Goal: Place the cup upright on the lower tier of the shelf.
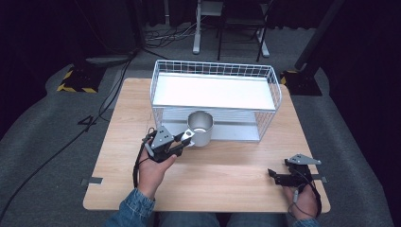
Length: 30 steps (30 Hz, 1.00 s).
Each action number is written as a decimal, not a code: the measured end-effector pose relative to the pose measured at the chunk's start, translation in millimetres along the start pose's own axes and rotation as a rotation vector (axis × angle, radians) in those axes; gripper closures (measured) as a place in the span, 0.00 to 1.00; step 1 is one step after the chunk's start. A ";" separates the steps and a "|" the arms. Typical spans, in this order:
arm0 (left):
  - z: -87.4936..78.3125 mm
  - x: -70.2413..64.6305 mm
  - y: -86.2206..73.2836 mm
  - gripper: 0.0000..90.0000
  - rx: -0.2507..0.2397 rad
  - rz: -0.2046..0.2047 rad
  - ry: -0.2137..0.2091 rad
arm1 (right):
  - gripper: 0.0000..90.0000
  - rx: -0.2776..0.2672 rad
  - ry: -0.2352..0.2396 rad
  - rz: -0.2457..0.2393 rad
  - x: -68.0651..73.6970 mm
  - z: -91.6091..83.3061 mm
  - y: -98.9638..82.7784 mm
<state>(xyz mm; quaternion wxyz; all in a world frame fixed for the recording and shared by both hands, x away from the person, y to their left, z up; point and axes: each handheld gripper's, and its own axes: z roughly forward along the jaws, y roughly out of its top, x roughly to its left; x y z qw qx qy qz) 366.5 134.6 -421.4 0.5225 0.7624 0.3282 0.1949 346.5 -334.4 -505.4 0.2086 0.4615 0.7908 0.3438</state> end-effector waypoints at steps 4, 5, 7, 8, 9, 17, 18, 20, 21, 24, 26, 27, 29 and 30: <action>3.0 8.4 2.3 0.79 -0.007 0.000 0.031 | 0.15 0.000 0.000 0.000 0.0 0.0 0.0; 3.0 8.4 2.3 0.79 -0.007 0.000 0.031 | 0.15 0.000 0.000 0.000 0.0 0.0 0.0; 6.7 12.4 4.6 0.79 -0.020 -0.009 0.043 | 0.15 0.000 0.000 0.000 0.0 0.0 0.0; 7.8 13.9 5.1 0.79 -0.026 -0.013 0.047 | 0.15 0.000 0.000 0.000 0.0 0.0 0.0; 7.8 13.9 5.1 0.79 -0.026 -0.013 0.047 | 0.15 0.000 0.000 0.000 0.0 0.0 0.0; 17.0 28.3 7.1 0.79 -0.049 -0.036 0.093 | 0.15 0.001 0.000 0.000 0.1 0.0 0.0; 19.2 29.8 7.7 0.79 -0.050 -0.040 0.098 | 0.15 0.000 0.000 0.000 0.1 0.0 0.0; 22.6 32.5 7.8 0.79 -0.055 -0.042 0.110 | 0.15 0.000 0.000 0.000 0.0 0.0 0.0; 24.2 34.1 7.6 0.79 -0.058 -0.037 0.116 | 0.15 0.001 0.000 0.000 0.1 0.0 0.0; 29.2 38.5 5.8 0.79 -0.064 -0.056 0.139 | 0.15 0.000 0.000 0.000 0.1 0.0 0.0; 31.1 40.2 5.1 0.79 -0.065 -0.056 0.145 | 0.15 0.000 0.000 0.000 0.0 0.0 0.0; 35.0 42.3 3.3 0.79 -0.059 -0.061 0.155 | 0.15 0.000 0.000 0.000 0.1 0.0 0.0; 38.4 43.6 1.6 0.79 -0.052 -0.052 0.162 | 0.15 0.000 0.000 0.000 0.0 0.0 0.0; 40.0 43.5 0.8 0.79 -0.049 -0.055 0.169 | 0.15 0.000 0.000 0.000 0.1 0.0 0.0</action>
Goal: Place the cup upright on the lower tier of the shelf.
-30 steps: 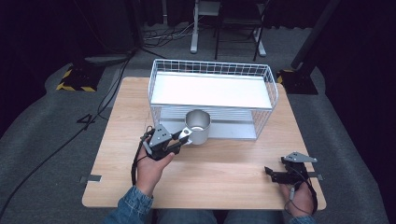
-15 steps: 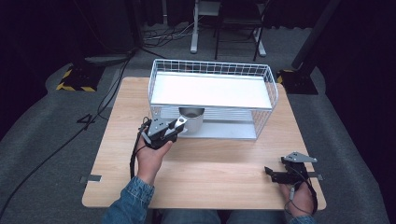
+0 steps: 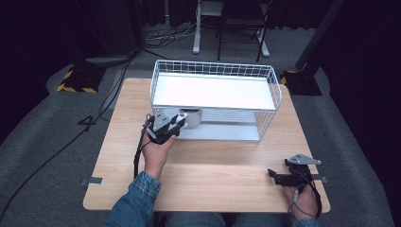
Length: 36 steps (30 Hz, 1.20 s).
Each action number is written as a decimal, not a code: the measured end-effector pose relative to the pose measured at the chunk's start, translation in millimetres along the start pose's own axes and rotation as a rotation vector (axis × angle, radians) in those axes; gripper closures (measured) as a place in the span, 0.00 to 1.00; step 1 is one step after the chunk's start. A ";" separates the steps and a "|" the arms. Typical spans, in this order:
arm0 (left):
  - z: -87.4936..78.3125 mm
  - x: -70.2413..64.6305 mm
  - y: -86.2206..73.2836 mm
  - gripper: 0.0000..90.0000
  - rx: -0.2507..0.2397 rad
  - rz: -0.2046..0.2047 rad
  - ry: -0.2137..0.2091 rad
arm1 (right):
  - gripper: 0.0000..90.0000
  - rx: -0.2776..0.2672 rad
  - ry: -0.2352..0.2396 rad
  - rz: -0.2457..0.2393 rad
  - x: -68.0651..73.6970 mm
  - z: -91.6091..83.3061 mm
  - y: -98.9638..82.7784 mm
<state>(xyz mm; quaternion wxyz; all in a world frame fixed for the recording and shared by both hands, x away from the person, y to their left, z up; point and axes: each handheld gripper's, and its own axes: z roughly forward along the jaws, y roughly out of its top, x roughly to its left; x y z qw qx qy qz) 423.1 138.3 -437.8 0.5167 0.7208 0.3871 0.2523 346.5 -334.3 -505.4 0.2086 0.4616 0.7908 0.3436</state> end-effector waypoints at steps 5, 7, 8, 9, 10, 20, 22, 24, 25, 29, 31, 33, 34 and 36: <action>8.4 -1.3 -1.8 0.79 0.004 0.009 0.014 | 0.15 0.000 0.000 0.000 0.1 0.0 0.0; 10.1 -1.7 -1.9 0.79 0.006 0.016 0.018 | 0.15 0.001 -0.004 0.004 0.4 -0.2 -0.1; 11.9 -2.7 -2.2 0.79 0.010 0.014 0.024 | 0.15 0.001 -0.004 0.004 0.4 -0.2 -0.1; 13.8 -2.6 -2.4 0.79 0.009 0.023 0.027 | 0.15 0.001 -0.006 0.005 0.7 -0.3 -0.2; 15.5 -3.1 -2.9 0.79 0.012 0.021 0.032 | 0.15 0.001 -0.006 0.005 0.7 -0.3 -0.2; 28.7 -2.5 -11.1 0.79 0.055 0.034 0.052 | 0.15 0.001 -0.006 0.005 0.7 -0.3 -0.3; 29.4 -2.4 -11.8 0.79 0.053 0.026 0.050 | 0.15 0.000 -0.006 0.005 0.7 -0.3 -0.3; 30.9 -1.0 -13.9 0.79 0.058 0.014 0.046 | 0.15 0.000 -0.007 0.005 0.7 -0.3 -0.3; 30.9 0.4 -15.2 0.79 0.056 0.006 0.043 | 0.15 0.001 -0.007 0.005 0.7 -0.4 -0.3; 30.8 2.7 -16.4 0.79 0.051 -0.021 0.038 | 0.15 0.000 -0.008 0.007 0.9 -0.4 -0.3; 30.6 3.9 -16.9 0.79 0.051 -0.030 0.035 | 0.15 -0.001 -0.008 0.007 0.9 -0.3 -0.3; 30.3 4.5 -17.5 0.79 0.055 -0.046 0.029 | 0.15 -0.001 -0.008 0.007 0.9 -0.3 -0.3; 29.8 5.5 -18.0 0.79 0.054 -0.058 0.019 | 0.15 0.000 -0.007 0.006 0.8 -0.4 -0.3; 27.0 6.7 -17.5 0.78 0.065 -0.075 0.019 | 0.15 0.000 -0.007 0.007 0.8 -0.3 -0.3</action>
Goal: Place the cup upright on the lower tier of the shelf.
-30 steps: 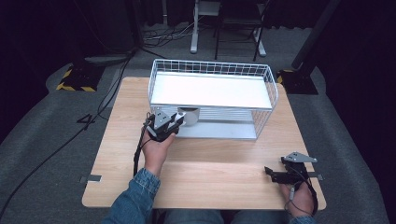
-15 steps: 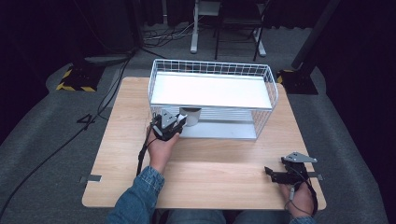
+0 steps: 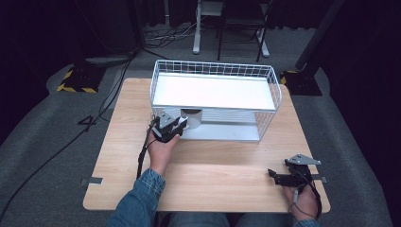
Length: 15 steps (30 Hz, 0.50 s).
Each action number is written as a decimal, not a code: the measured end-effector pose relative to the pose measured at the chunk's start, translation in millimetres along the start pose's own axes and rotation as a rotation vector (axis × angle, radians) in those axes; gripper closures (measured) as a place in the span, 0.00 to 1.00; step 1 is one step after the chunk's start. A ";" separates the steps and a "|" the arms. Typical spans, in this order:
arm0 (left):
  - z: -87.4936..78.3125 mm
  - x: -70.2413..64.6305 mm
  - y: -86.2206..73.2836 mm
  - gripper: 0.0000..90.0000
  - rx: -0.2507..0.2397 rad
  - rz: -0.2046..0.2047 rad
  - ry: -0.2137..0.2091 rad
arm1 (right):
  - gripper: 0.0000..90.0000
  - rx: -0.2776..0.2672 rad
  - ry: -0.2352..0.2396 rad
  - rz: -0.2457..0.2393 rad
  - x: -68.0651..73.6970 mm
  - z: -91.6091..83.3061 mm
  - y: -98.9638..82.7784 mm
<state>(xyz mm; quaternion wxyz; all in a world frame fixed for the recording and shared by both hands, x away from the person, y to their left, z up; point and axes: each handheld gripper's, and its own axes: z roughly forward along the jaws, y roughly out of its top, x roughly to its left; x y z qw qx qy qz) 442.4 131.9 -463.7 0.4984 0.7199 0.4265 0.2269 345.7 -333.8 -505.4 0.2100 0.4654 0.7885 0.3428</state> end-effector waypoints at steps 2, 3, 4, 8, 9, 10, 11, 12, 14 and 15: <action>-1.1 0.5 0.5 0.77 0.004 0.005 0.004 | 0.15 -0.001 -0.001 0.000 0.1 0.0 0.0; -1.9 0.8 0.9 0.74 0.007 -0.001 0.011 | 0.15 0.000 0.000 0.000 0.0 0.0 0.0; -1.9 0.8 0.9 0.72 0.007 -0.001 0.011 | 0.15 0.000 0.000 0.000 0.0 0.0 0.0; -1.5 1.8 1.0 0.64 0.010 0.005 0.018 | 0.15 -0.001 -0.001 0.000 0.1 0.1 0.0; -1.1 1.9 0.9 0.62 0.010 0.003 0.012 | 0.15 -0.001 -0.001 0.000 0.1 0.1 0.0; -1.1 1.9 1.1 0.62 0.009 0.003 0.016 | 0.15 -0.001 -0.001 0.000 0.1 0.0 0.0; -1.7 1.8 1.6 0.61 0.012 0.004 0.017 | 0.15 -0.001 -0.001 0.000 0.0 0.1 0.0; -1.7 1.8 1.6 0.60 0.012 0.004 0.017 | 0.15 -0.001 -0.001 0.000 0.0 0.1 0.0; -2.9 1.3 2.6 0.58 0.012 0.011 0.014 | 0.15 0.000 0.000 0.000 0.0 0.0 0.0; -3.7 0.9 3.1 0.58 0.012 0.017 0.015 | 0.15 0.000 0.000 0.000 0.0 0.0 0.0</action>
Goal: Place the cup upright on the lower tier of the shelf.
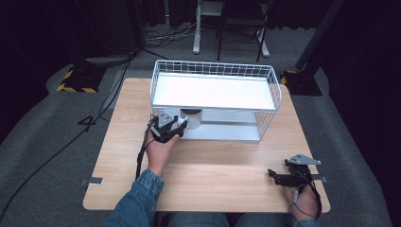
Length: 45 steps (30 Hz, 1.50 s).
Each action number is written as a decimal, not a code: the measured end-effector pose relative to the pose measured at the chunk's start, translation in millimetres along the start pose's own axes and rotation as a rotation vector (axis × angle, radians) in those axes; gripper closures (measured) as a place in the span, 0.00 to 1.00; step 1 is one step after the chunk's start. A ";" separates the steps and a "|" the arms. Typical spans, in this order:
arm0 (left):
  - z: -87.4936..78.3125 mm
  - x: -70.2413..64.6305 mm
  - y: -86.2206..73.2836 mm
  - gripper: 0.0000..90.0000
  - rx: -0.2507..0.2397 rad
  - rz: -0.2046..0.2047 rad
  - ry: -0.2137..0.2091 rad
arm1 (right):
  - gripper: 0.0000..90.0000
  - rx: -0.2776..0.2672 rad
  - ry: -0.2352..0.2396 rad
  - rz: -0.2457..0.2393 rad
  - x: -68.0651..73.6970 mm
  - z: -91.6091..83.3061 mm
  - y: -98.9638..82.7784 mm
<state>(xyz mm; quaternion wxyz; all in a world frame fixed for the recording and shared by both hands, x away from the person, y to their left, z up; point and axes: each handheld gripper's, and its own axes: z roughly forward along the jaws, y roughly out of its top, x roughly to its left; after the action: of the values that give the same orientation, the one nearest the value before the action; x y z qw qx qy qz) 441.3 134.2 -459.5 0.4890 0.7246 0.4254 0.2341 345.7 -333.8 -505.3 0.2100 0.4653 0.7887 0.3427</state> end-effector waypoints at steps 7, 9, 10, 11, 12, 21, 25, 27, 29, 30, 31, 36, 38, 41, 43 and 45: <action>-11.1 -4.2 6.2 0.54 -0.025 0.030 0.011 | 0.15 0.000 0.000 0.001 0.0 0.0 0.0; -19.4 -6.2 9.4 0.54 -0.037 0.043 0.015 | 0.14 0.001 -0.002 0.002 0.0 0.3 0.4; -19.4 -6.2 9.4 0.53 -0.037 0.043 0.015 | 0.14 0.001 -0.002 0.002 0.0 0.3 0.4; -22.3 -7.3 10.1 0.53 -0.039 0.043 0.014 | 0.14 0.000 -0.002 0.001 -0.1 0.5 0.4; -24.2 -7.6 10.6 0.51 -0.039 0.048 0.012 | 0.14 0.000 -0.002 0.002 -0.1 0.6 0.5; -64.1 -15.0 13.2 0.50 -0.049 0.060 -0.050 | 0.14 -0.001 -0.004 0.003 -0.3 1.3 1.1; -74.3 -19.5 13.1 0.50 -0.045 0.052 -0.075 | 0.14 -0.001 -0.004 0.003 -0.3 1.4 1.1; -81.7 -21.9 12.4 0.49 -0.038 0.054 -0.081 | 0.14 -0.002 -0.004 0.002 -0.4 1.4 1.2; -90.6 -23.0 9.8 0.49 -0.037 0.048 -0.095 | 0.14 0.000 -0.005 0.005 -0.3 1.8 1.6; -90.6 -23.0 9.8 0.49 -0.037 0.048 -0.095 | 0.14 0.000 -0.007 0.010 -0.1 2.2 2.1; -96.8 -23.0 6.3 0.49 -0.025 0.057 -0.091 | 0.14 0.000 -0.010 0.011 -0.4 2.6 2.4; -112.8 -21.3 -3.4 0.48 -0.019 0.051 -0.094 | 0.14 0.000 -0.019 0.018 -0.6 3.9 3.6; -120.9 -20.2 -7.2 0.48 -0.013 0.057 -0.093 | 0.14 0.000 -0.020 0.022 -0.8 4.6 4.2; -129.5 -17.8 -13.4 0.48 0.003 0.061 -0.089 | 0.14 0.000 -0.026 0.023 -1.4 5.6 5.1; -132.3 -16.6 -15.6 0.48 0.010 0.065 -0.087 | 0.14 0.000 -0.026 0.023 -1.4 5.8 5.3; -140.7 -13.7 -20.9 0.47 0.020 0.064 -0.090 | 0.14 0.000 -0.026 0.025 -1.3 5.9 5.4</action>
<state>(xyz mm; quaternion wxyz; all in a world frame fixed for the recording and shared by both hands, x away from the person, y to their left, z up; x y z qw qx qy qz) 319.7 197.6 -419.4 0.4925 0.7527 0.3819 0.2124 353.4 -331.2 -505.3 0.2161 0.4796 0.7800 0.3390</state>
